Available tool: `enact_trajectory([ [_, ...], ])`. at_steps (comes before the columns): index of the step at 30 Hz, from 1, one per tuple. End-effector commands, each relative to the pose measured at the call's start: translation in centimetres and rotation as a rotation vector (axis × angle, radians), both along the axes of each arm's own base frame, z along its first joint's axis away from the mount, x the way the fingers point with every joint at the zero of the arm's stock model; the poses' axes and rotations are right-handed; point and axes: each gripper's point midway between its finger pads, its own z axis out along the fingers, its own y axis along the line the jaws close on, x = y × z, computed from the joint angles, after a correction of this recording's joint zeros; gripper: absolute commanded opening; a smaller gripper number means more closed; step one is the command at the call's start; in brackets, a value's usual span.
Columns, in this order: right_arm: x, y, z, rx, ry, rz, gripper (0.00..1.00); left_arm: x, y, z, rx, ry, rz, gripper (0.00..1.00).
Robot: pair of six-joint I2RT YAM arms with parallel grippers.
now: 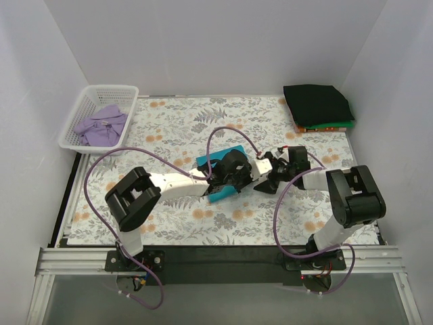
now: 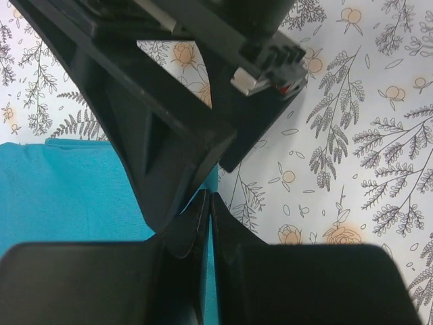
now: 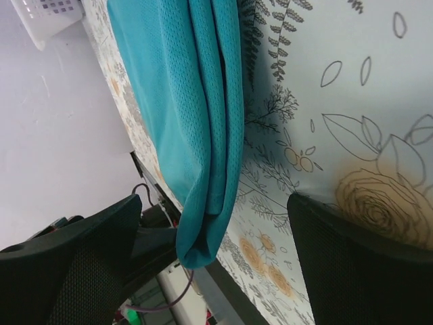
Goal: Fold and stack the t-shirts
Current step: Neatly place the folded tshirt to the corner
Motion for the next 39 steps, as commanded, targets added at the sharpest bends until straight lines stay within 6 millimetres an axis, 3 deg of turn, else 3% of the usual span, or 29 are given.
enact_trajectory([
  [1, 1.0, 0.0, -1.7, -0.037, 0.04, -0.073, 0.95, 0.2, -0.9, 3.7, -0.077, -0.016, -0.012, 0.0],
  [5, 3.0, 0.6, -2.2, -0.054, 0.034, -0.101, 0.85, 0.2, -0.9, 3.7, -0.083, -0.003, -0.011, 0.0],
  [6, 3.1, 0.9, -2.6, -0.058, 0.042, -0.1, 0.75, 0.2, -0.9, 3.6, -0.084, 0.0, -0.011, 0.0],
  [8, 3.8, 1.5, -2.2, -0.043, 0.043, -0.111, 0.67, 0.1, -0.9, 3.5, -0.084, 0.004, -0.016, 0.0],
  [20, 5.7, 3.0, -3.2, -0.051, 0.031, -0.122, 0.57, 0.3, -0.6, 4.0, -0.095, 0.006, -0.015, 0.0],
  [23, 5.9, 3.3, -3.6, -0.053, 0.026, -0.121, 0.46, 0.2, -0.6, 3.9, -0.096, 0.012, -0.015, 0.0],
  [26, 6.1, 3.5, -3.7, -0.056, 0.012, -0.108, 0.28, 0.3, -0.4, 3.7, -0.093, 0.014, -0.008, 0.0],
  [28, 6.4, 3.6, -3.4, -0.057, -0.021, -0.088, 0.07, 0.4, -0.3, 3.8, -0.093, 0.014, -0.002, 0.0],
  [30, 7.2, 3.8, -2.4, -0.066, -0.09, -0.054, 0.01, 0.9, 0.1, 4.0, -0.09, 0.008, 0.022, 0.0],
  [31, 8.1, 3.9, -1.4, -0.066, -0.139, -0.04, 0.01, 1.0, 0.2, 4.9, -0.11, 0.012, 0.036, 0.02],
  [33, 9.0, 3.0, -0.5, -0.106, -0.219, -0.023, 0.01, 1.0, 1.5, 5.3, -0.113, 0.059, 0.064, 0.17],
  [34, 10.1, 2.8, 0.5, -0.112, -0.268, -0.017, 0.01, 0.7, 2.2, 6.9, -0.143, 0.08, 0.078, 0.34],
  [35, 11.0, 2.0, 0.9, -0.145, -0.34, 0.009, 0.01, 1.1, 3.1, 7.4, -0.154, 0.094, 0.098, 0.4],
  [36, 11.2, 1.5, 1.0, -0.175, -0.346, 0.027, 0.01, 0.5, 3.9, 7.6, -0.146, 0.122, 0.093, 0.45],
  [37, 11.9, 0.9, 1.3, -0.212, -0.385, 0.04, 0.01, 0.3, 4.7, 9.0, -0.165, 0.115, 0.096, 0.47],
  [38, 13.8, 0.4, 2.9, -0.237, -0.459, 0.044, 0.01, 0.8, 5.6, 9.3, -0.164, 0.114, 0.117, 0.47],
  [39, 13.8, -0.3, 2.1, -0.313, -0.489, 0.117, 0.01, 0.9, 6.2, 9.7, -0.164, 0.113, 0.13, 0.47],
])
